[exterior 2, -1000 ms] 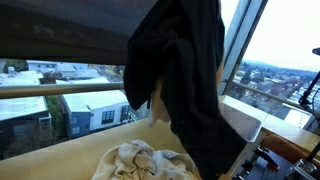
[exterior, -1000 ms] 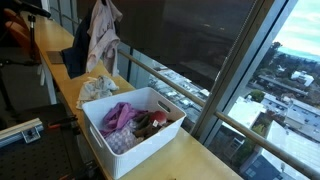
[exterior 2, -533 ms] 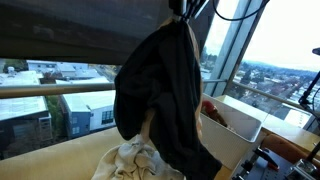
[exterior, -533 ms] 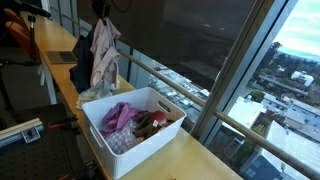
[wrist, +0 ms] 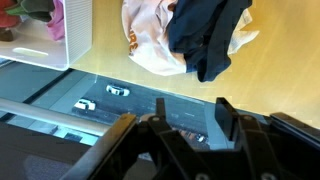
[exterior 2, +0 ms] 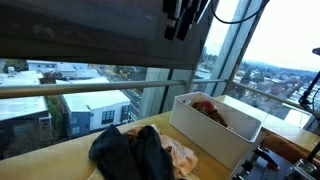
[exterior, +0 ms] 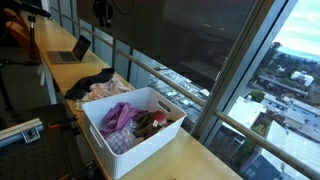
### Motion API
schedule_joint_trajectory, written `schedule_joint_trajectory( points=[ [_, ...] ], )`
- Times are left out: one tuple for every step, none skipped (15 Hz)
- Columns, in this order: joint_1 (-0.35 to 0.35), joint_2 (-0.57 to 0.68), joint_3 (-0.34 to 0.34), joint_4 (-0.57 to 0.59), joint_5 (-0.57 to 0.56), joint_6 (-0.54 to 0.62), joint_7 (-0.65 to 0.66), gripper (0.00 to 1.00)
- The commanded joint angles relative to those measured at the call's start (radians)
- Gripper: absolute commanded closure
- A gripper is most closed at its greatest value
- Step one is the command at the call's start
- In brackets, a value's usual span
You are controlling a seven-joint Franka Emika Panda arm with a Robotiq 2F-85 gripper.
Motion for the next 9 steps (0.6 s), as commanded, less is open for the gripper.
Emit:
schedule_joint_trajectory(
  points=[
    [0.019,-0.006,-0.031,0.033,0.001,-0.043,-0.008,0.14],
    [0.012,-0.012,-0.039,0.025,-0.002,-0.039,-0.012,0.05],
    [0.004,-0.018,-0.048,0.017,-0.005,-0.035,-0.015,0.01],
    [-0.008,-0.026,-0.062,0.005,-0.007,-0.026,-0.020,0.00],
    [-0.018,-0.031,-0.077,-0.005,-0.009,-0.019,-0.023,0.00],
    [-0.036,-0.040,-0.094,-0.023,-0.005,-0.005,-0.029,0.00],
    [-0.054,-0.045,-0.109,-0.039,-0.002,0.008,-0.036,0.00],
    [-0.073,-0.049,-0.124,-0.053,0.000,0.022,-0.046,0.00],
    [-0.094,-0.051,-0.139,-0.066,0.002,0.038,-0.057,0.00]
  ],
)
